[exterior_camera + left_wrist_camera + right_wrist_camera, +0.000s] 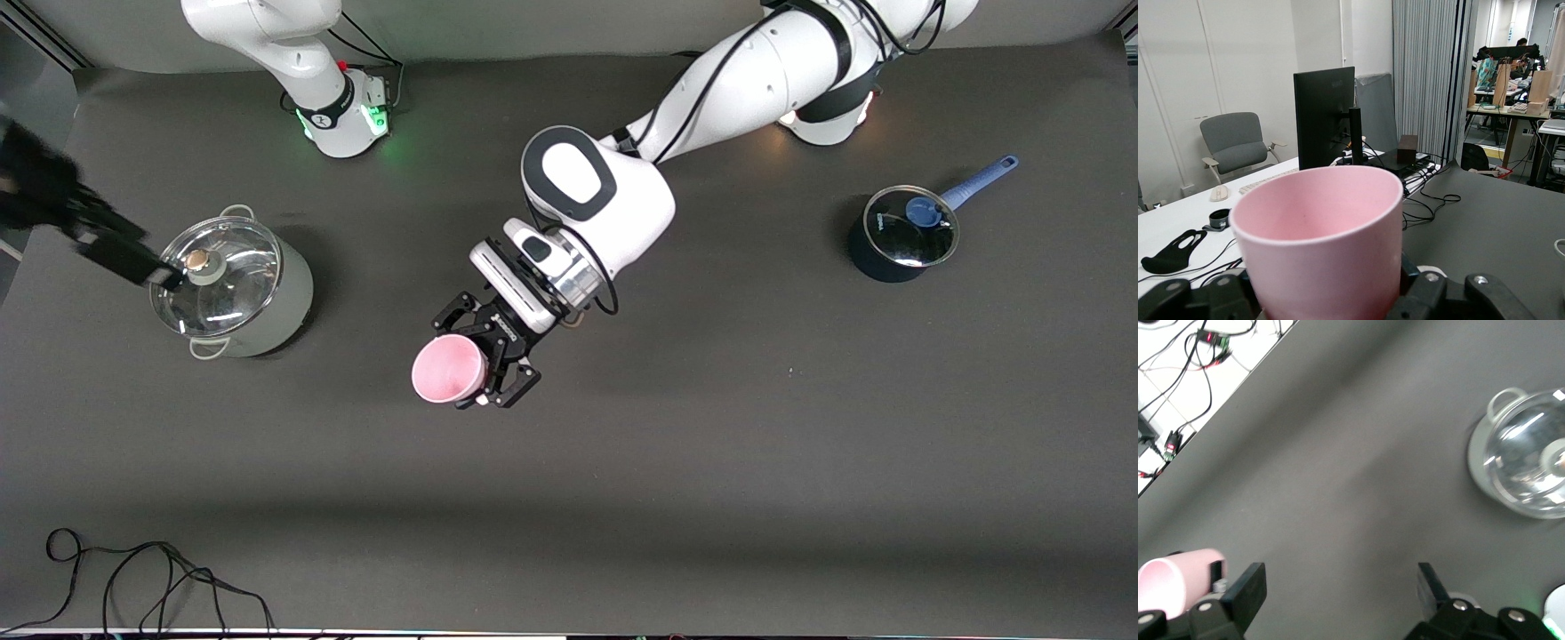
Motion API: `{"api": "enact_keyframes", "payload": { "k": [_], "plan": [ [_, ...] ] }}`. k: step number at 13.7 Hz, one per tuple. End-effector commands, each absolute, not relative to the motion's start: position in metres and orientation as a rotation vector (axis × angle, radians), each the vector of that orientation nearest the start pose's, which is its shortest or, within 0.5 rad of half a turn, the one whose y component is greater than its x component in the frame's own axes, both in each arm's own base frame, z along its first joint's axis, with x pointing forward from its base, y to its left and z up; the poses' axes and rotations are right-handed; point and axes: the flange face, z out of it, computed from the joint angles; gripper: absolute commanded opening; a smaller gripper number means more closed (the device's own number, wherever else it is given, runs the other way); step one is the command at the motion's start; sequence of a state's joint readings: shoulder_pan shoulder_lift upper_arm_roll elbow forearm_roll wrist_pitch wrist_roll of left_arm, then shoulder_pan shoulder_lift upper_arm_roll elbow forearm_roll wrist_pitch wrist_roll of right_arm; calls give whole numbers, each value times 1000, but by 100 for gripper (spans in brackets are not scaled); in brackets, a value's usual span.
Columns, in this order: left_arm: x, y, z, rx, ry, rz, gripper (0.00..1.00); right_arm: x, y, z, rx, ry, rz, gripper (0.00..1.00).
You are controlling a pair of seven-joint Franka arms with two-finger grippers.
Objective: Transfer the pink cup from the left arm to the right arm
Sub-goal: 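Reach the right gripper to the cup rim and close it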
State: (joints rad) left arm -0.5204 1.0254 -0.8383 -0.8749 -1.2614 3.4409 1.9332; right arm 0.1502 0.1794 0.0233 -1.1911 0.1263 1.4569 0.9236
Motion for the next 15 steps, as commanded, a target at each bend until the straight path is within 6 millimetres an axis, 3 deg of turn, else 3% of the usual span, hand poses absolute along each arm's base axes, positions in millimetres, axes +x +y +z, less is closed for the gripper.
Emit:
{"api": "enact_keyframes", "payload": {
  "k": [1,3,5,6,9,11,15],
  "plan": [
    [564,-553,430,1944,-851,1600,0,603,169,677,-2764,1119,19,99],
    [564,-553,429,1946,-851,1602,0,610,215,657,-2780,1134,35,99],
    [564,-553,429,1947,-851,1603,0,601,259,646,-2834,1146,-3,99],
    [565,-553,429,1948,-852,1604,0,598,269,644,-2839,1137,-1,99],
    [567,-551,428,1951,-856,1611,0,604,285,649,-2783,1165,-40,99],
    [566,-551,428,1950,-856,1610,0,614,304,641,-2723,1189,-55,99],
    [566,-551,428,1950,-857,1612,0,626,313,639,-2657,1160,-123,98]
  ]
}}
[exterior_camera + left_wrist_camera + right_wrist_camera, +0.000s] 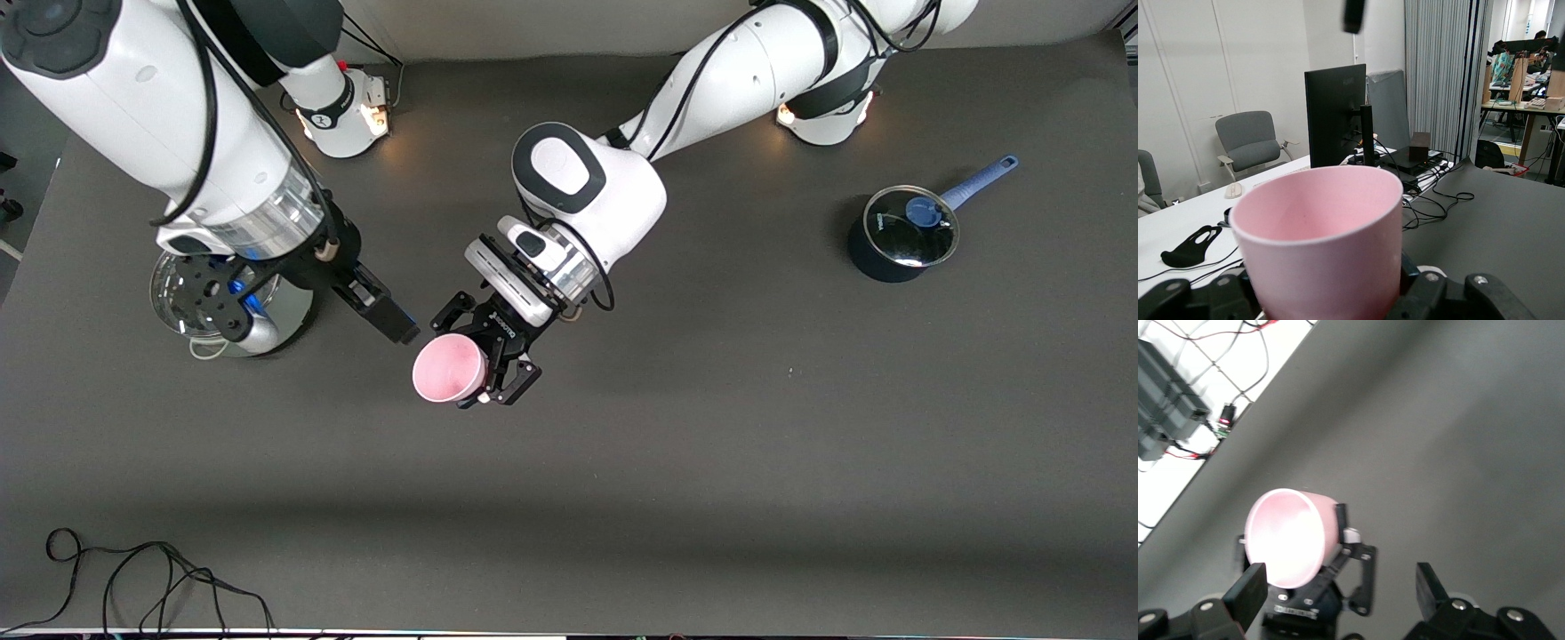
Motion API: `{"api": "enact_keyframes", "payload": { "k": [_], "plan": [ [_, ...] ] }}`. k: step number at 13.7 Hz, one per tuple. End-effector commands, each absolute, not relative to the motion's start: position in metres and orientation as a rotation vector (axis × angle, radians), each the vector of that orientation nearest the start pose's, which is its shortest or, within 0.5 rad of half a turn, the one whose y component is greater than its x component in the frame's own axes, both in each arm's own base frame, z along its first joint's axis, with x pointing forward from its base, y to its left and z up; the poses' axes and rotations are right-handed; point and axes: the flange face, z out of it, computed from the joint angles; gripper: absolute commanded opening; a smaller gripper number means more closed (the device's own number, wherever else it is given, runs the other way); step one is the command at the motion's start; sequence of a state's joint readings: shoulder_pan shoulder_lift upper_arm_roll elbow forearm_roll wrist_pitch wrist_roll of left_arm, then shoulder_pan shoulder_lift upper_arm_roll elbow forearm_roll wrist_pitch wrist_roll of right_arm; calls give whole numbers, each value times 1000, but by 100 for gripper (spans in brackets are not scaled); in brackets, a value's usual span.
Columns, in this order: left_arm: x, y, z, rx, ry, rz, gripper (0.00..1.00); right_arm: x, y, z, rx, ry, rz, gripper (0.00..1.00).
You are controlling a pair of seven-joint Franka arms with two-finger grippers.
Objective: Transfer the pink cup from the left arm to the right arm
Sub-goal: 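Reach the right gripper to the cup rim and close it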
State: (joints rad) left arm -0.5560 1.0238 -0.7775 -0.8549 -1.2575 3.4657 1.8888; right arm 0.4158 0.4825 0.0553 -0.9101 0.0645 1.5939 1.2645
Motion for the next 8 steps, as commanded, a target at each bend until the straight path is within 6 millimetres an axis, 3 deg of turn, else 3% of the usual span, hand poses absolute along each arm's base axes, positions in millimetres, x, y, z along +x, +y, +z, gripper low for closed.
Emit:
{"api": "enact_keyframes", "payload": {
  "k": [1,6,8],
  "plan": [
    [566,-551,428,-2637,1159,-2180,0,628,314,635,-2658,1161,-122,98],
    [565,-551,431,-2634,1160,-2186,0,648,319,590,-2690,1172,-73,96],
    [566,-551,432,-2636,1157,-2188,0,651,321,585,-2679,1170,-81,95]
  ]
}}
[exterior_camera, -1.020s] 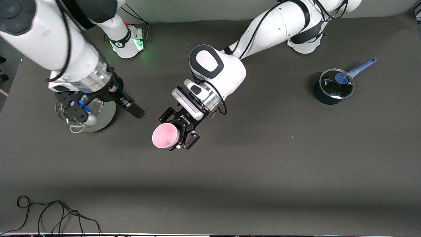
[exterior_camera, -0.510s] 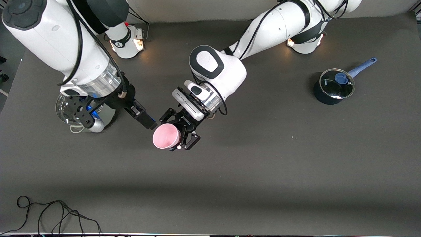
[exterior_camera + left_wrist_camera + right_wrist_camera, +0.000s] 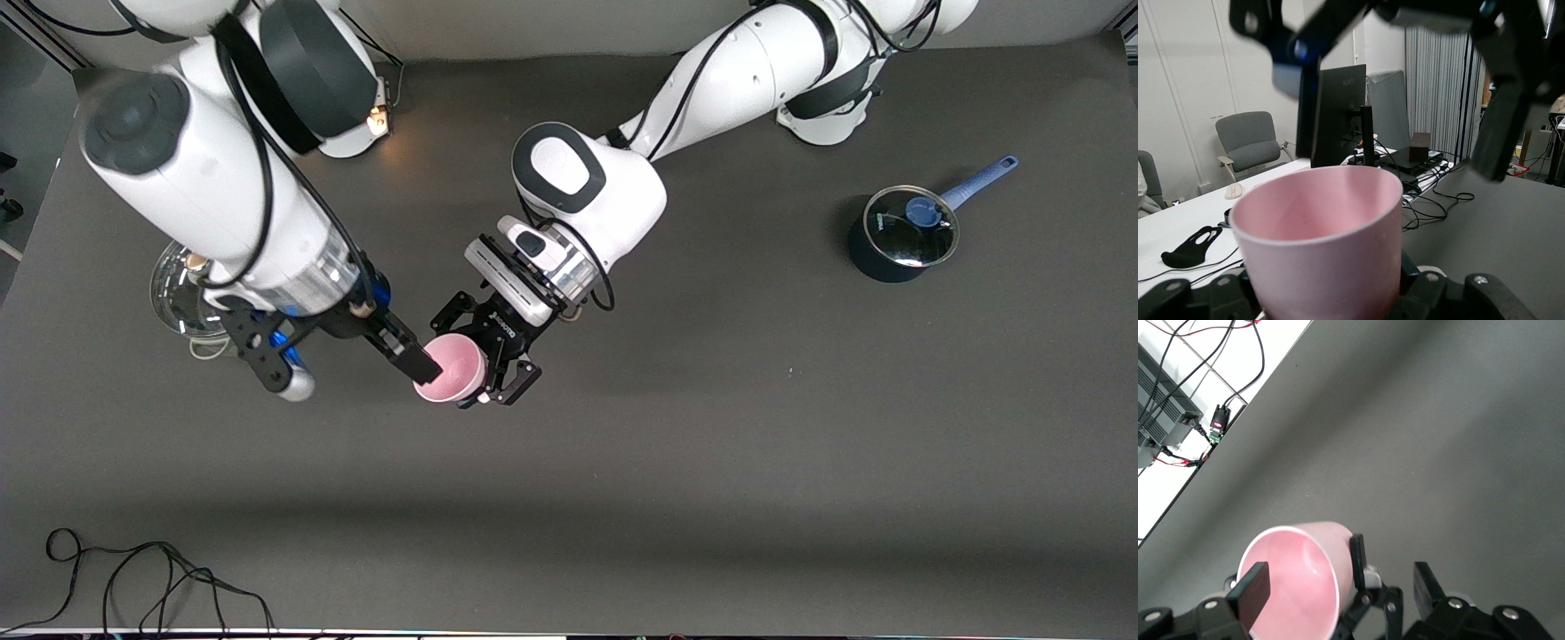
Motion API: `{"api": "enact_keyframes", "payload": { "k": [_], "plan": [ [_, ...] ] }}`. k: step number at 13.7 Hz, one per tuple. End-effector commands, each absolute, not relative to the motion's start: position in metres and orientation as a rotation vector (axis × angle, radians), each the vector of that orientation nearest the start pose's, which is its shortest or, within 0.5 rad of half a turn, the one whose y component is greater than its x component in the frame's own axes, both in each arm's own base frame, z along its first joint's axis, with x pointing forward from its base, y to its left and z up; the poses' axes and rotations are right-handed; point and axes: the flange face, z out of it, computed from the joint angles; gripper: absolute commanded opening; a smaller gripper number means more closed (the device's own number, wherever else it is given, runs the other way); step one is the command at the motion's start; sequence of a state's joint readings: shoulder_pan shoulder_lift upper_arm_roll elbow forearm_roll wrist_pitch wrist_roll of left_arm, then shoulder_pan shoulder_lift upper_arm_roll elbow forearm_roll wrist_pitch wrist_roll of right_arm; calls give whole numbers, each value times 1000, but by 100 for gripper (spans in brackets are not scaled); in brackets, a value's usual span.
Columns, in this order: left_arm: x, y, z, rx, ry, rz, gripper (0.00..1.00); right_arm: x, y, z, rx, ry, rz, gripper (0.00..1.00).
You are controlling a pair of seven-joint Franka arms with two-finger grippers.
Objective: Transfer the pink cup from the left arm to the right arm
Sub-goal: 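Reach the right gripper to the cup rim and close it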
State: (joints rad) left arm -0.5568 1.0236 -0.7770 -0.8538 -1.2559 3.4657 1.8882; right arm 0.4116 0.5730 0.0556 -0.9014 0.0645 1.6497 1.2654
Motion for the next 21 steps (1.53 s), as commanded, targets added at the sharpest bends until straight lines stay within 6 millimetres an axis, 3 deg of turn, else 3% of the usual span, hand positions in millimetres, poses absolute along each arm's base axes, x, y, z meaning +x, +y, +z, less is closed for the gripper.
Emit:
{"api": "enact_keyframes", "payload": {
  "k": [1,4,10,13,14,21],
  "plan": [
    [566,-551,432,-2636,1157,-2188,0,652,321,585,-2675,1171,-83,95],
    [565,-552,431,-2634,1160,-2186,0,652,321,584,-2674,1171,-81,87],
    [566,-551,432,-2636,1157,-2188,0,648,325,589,-2674,1164,-78,40],
    [566,-551,432,-2636,1157,-2188,0,646,326,590,-2678,1157,-73,6],
    [565,-552,431,-2636,1159,-2186,0,646,326,590,-2677,1159,-72,0],
    [566,-551,432,-2636,1157,-2188,0,646,325,591,-2679,1155,-73,0]
  ]
}}
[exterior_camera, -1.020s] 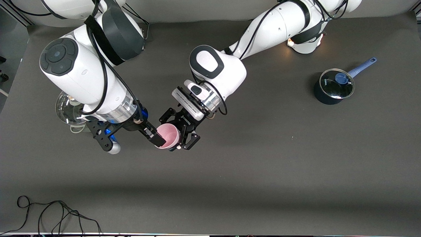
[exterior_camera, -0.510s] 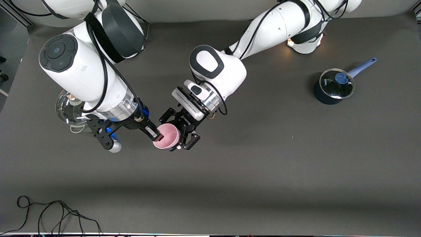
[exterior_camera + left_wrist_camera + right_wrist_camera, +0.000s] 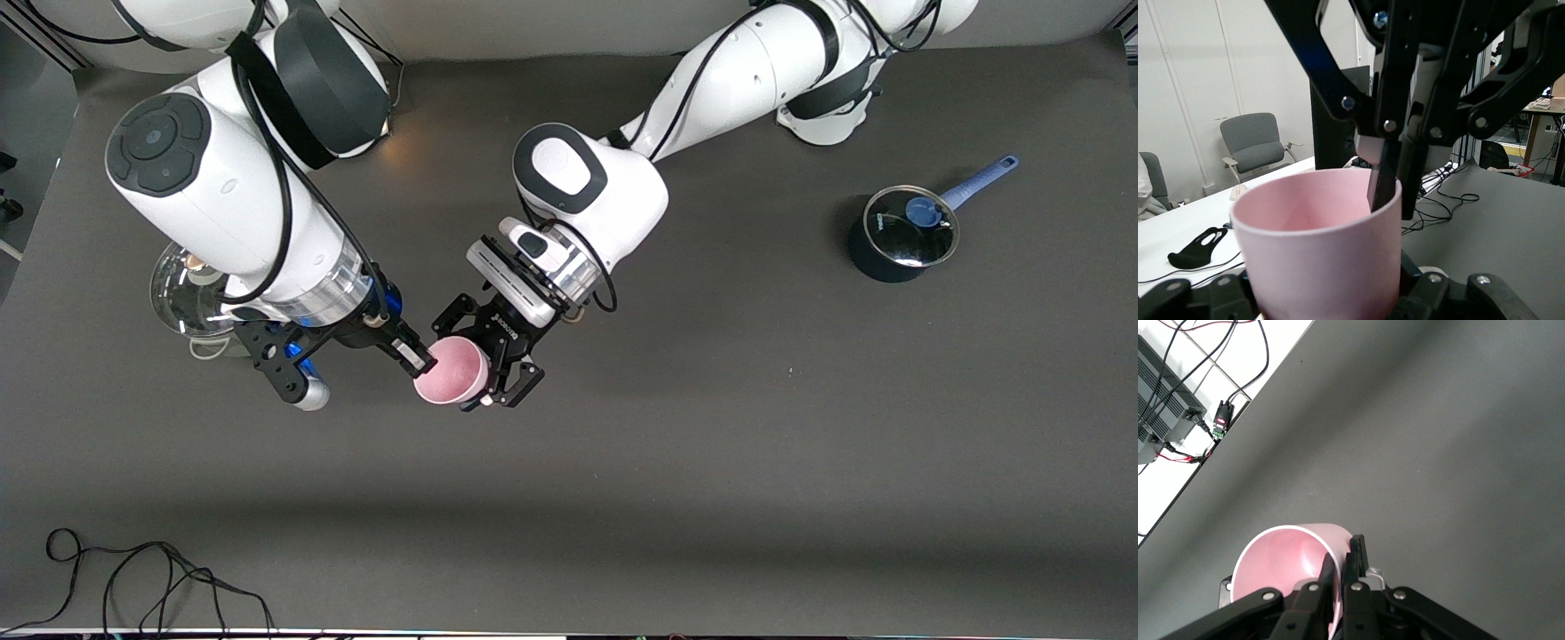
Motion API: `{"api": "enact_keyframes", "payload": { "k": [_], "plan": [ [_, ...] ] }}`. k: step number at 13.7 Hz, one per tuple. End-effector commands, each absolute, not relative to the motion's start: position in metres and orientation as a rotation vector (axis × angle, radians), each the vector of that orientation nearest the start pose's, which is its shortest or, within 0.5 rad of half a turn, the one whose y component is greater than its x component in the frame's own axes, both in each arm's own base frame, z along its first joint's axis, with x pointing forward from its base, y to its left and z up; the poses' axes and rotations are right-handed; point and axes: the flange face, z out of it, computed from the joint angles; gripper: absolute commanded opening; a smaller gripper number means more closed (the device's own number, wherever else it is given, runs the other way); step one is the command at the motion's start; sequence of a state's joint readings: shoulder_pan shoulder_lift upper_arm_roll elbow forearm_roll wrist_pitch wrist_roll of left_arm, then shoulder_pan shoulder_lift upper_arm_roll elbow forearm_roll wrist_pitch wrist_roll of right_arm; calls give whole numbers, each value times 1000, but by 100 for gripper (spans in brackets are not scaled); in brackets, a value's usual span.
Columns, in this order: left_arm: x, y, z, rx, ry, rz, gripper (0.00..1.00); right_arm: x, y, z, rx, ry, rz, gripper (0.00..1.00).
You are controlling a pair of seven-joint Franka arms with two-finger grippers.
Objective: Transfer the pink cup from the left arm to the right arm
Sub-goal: 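Open the left gripper while the right gripper pulls the cup away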
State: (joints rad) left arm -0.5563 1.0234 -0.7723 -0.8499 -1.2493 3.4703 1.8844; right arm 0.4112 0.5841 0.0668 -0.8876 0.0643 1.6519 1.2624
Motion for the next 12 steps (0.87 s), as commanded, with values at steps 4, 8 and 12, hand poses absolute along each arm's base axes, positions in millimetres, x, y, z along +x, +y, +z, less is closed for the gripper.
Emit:
{"api": "enact_keyframes", "payload": {
  "k": [4,8,12],
  "plan": [
    [571,-544,438,-2591,1155,-2193,0,646,324,591,-2678,1157,-74,0],
    [577,-540,451,-2503,1193,-2224,100,657,308,593,-2662,1170,-115,0],
    [577,-538,451,-2539,1158,-2227,100,678,265,595,-2643,1189,-166,0]
  ]
}}
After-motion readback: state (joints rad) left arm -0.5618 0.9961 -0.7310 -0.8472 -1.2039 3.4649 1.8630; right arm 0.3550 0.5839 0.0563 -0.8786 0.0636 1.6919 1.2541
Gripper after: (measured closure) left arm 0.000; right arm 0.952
